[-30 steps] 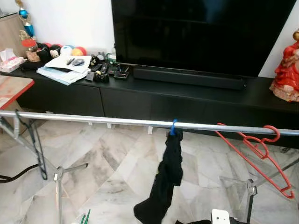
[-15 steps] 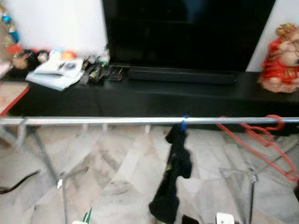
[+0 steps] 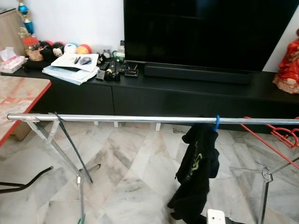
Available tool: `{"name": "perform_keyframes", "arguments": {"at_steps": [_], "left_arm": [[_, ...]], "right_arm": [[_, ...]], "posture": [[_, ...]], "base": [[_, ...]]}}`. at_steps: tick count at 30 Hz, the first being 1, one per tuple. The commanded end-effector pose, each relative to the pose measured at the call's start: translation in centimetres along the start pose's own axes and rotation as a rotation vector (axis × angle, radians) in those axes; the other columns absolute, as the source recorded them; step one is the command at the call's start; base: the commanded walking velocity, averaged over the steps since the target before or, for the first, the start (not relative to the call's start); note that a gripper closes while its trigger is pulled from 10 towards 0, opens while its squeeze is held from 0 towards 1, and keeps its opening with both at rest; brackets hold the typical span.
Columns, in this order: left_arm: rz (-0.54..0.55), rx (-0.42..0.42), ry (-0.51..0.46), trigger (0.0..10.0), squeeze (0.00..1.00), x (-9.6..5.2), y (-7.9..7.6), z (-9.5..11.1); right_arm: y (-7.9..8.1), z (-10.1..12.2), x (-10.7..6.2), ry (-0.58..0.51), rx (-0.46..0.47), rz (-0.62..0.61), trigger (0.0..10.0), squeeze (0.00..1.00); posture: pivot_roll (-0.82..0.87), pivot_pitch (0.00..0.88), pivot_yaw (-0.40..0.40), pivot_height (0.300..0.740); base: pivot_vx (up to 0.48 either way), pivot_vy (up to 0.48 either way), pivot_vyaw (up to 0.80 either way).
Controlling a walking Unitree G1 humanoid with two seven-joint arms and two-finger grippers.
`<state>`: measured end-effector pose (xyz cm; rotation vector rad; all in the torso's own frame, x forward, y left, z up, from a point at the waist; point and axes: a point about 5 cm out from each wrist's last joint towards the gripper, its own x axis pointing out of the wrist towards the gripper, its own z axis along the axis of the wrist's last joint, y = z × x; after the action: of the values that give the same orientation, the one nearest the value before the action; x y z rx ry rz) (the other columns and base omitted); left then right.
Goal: Hang hanger
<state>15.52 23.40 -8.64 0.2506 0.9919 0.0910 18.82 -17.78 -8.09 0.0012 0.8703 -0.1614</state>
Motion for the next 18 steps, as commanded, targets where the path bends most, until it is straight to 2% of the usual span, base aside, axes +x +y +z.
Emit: {"name": "perform_keyframes", "arguments": {"at_steps": [1,18], "left_arm": [[0.002,0.009,0.029,10.0,0.0,-0.15,-0.21,-0.82],[-0.02,0.015,0.041,10.0,0.0,-0.23,-0.55,-1.2]], "right_arm": [[-1.0,-0.19,-0.03,0.006,-0.003,-0.025,10.0,0.0],[-0.88,-0.3,-0.05,0.01,-0.006,-0.022,10.0,0.0]], "posture": [[0.09,0.068,-0.018,0.74],[0.09,0.072,-0.018,0.74]], "base": [[0.0,0.0,0.0],[0.0,0.0,0.0]]}}
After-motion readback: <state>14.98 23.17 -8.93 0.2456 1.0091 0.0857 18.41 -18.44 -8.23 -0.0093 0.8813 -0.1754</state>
